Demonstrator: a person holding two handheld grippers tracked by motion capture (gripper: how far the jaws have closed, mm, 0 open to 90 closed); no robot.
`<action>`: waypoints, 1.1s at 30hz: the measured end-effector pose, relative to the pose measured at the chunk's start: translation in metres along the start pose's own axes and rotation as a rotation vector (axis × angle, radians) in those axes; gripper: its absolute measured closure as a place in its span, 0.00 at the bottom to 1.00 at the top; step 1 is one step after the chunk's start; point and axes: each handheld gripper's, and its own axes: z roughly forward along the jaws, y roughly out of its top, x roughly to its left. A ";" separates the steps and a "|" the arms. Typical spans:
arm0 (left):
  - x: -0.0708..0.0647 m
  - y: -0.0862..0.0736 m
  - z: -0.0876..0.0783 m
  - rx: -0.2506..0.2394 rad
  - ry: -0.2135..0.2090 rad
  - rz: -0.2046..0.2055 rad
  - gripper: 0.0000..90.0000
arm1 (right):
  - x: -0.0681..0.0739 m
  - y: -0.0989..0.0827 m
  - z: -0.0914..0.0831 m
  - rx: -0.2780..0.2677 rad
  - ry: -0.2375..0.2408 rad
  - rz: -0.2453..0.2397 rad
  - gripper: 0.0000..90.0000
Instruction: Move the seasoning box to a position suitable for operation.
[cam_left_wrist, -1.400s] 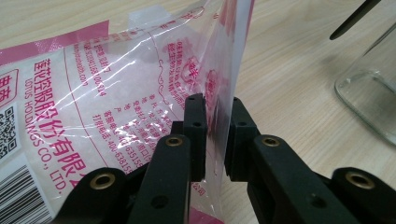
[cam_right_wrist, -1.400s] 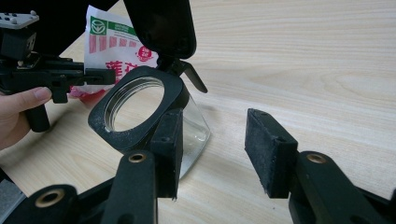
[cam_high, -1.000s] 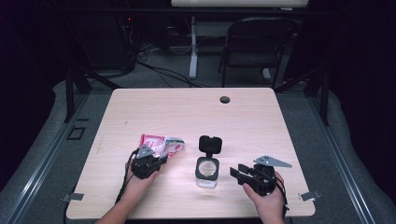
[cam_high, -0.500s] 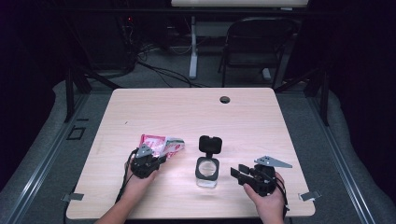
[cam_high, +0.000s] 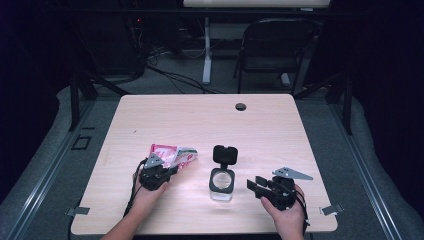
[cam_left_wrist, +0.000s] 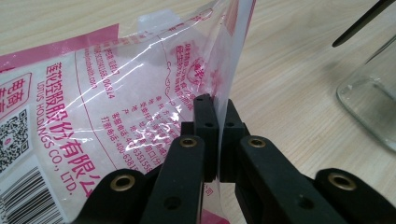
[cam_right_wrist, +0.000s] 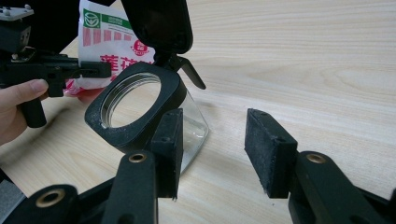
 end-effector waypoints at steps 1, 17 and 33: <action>0.000 0.000 -0.001 -0.004 0.002 0.000 1.00 | 0.000 0.000 0.000 -0.001 0.000 0.001 0.64; 0.008 0.013 -0.034 -0.073 0.039 -0.007 1.00 | 0.001 0.001 0.003 -0.001 0.007 -0.004 0.64; 0.025 0.023 -0.062 -0.133 0.064 -0.049 1.00 | 0.002 0.002 0.006 0.001 0.010 -0.004 0.63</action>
